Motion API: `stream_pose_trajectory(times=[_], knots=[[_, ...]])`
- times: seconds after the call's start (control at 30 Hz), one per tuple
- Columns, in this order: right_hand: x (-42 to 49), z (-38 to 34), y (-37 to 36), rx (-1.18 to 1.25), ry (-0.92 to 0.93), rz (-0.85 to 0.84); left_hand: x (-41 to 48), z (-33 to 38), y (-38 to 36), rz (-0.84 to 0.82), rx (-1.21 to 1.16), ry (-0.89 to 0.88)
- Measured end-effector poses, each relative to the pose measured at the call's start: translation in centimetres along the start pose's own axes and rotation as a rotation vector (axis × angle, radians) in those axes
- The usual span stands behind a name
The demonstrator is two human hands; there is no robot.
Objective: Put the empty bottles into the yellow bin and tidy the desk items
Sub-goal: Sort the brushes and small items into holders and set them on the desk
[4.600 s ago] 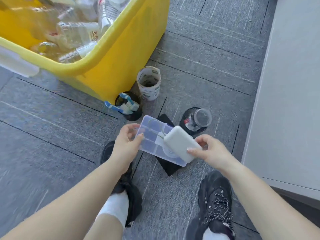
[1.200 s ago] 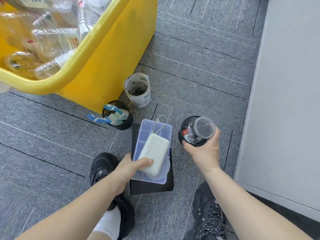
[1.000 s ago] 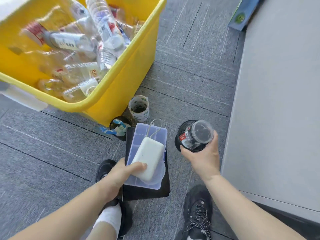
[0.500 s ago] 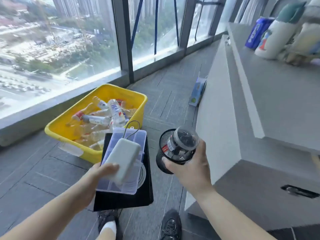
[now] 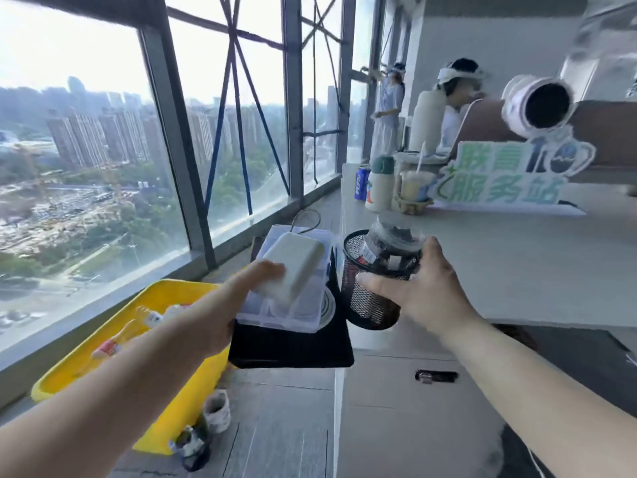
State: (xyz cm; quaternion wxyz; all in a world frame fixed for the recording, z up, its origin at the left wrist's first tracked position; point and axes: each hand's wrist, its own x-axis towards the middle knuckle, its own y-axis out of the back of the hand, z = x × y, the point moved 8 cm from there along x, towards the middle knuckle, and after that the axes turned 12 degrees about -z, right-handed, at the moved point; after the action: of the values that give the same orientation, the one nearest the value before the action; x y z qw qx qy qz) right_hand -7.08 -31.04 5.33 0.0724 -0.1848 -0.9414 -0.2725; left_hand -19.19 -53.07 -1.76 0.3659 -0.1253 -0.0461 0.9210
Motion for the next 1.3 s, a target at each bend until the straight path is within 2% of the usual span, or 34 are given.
stream_pose_trajectory(times=[0.1,0.23,0.4,0.5,0.63,0.83,1.03,1.3], knots=[[2.0,3.1,4.3,-0.012,-0.045,0.076,3.4,1.8,-5.6,-0.106,0.099,-0.024],[5.5,8.5,8.5,-0.039,-0.113,0.106,10.9,1.3,-10.1,-0.174,0.132,0.076],[9.3,14.7,10.7,0.001,-0.123,0.104,17.5,0.4,-11.3,-0.097,0.241,0.179],[10.1,15.8,11.4,0.023,-0.087,0.108,19.3,0.9,-9.6,0.005,0.483,0.278],[10.4,16.1,11.2,-0.001,-0.091,0.079,19.5,2.0,-8.7,0.068,0.637,0.294],[10.6,16.7,11.2,-0.042,-0.108,0.062,17.9,2.4,-9.5,0.197,0.673,0.230],[11.7,18.3,12.8,-0.073,-0.060,0.012,17.9,2.2,-11.2,0.253,0.607,0.217],[12.9,25.6,24.4,-0.050,-0.058,0.015,24.6,1.0,-23.2,0.264,0.594,0.220]])
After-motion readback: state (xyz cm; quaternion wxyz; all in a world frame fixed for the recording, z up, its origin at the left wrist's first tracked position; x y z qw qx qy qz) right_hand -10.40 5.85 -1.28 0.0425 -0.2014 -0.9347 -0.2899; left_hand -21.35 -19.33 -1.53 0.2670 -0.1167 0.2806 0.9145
